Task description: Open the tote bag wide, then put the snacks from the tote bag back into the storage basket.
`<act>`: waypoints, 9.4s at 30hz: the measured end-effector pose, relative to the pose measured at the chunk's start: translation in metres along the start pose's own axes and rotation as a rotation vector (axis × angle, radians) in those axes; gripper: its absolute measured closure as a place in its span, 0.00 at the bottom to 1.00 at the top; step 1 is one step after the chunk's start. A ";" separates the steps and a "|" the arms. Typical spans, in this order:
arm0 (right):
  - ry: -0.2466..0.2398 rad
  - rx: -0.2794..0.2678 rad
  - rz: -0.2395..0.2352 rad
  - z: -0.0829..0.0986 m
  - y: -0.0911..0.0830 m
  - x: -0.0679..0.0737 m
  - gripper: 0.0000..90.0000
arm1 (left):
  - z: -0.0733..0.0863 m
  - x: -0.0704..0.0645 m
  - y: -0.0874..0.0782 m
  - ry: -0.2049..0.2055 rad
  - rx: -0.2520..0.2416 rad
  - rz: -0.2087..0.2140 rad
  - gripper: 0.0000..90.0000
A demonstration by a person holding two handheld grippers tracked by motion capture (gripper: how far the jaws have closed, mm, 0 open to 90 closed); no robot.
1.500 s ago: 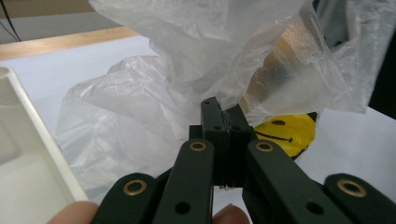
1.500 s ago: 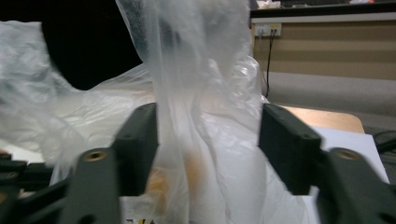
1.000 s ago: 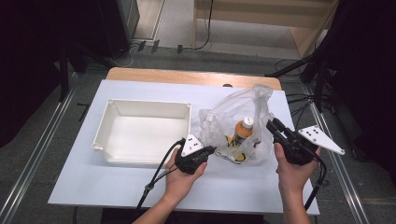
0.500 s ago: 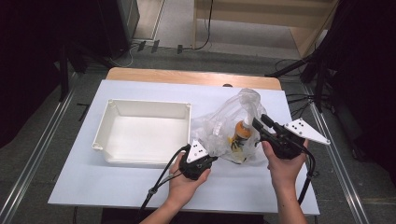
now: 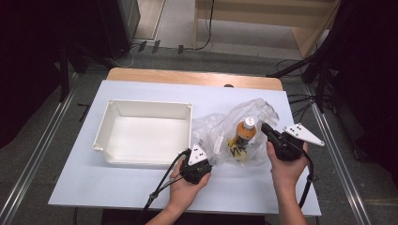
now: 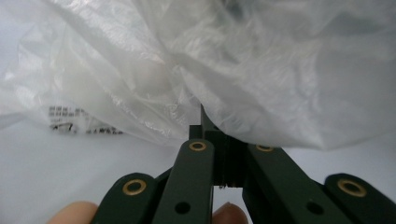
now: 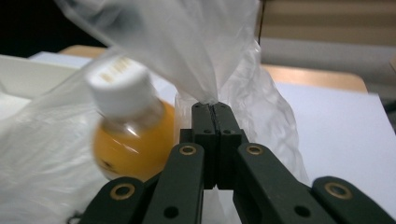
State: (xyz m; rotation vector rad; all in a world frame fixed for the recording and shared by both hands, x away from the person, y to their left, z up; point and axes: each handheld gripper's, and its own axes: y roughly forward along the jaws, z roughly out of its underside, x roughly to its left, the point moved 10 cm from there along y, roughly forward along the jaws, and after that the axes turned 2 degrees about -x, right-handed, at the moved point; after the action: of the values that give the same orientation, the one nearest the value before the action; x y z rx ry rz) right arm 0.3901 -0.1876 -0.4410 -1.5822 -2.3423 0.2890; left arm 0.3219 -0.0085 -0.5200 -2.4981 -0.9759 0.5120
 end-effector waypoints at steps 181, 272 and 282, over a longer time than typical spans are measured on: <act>0.162 0.366 0.032 0.087 0.071 -0.032 1.00 | 0.005 0.000 -0.019 0.065 0.004 -0.109 0.85; -0.051 0.184 -0.138 0.038 -0.006 -0.019 0.52 | 0.018 0.024 0.010 0.023 0.147 -0.194 1.00; -0.113 0.185 -0.213 0.022 -0.014 0.007 0.43 | 0.018 0.024 0.010 0.029 0.151 -0.196 1.00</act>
State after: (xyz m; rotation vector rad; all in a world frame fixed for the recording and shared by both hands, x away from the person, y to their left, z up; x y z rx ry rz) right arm 0.3677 -0.1860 -0.4564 -1.2497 -2.4618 0.5416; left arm 0.3348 0.0059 -0.5447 -2.2427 -1.1130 0.4674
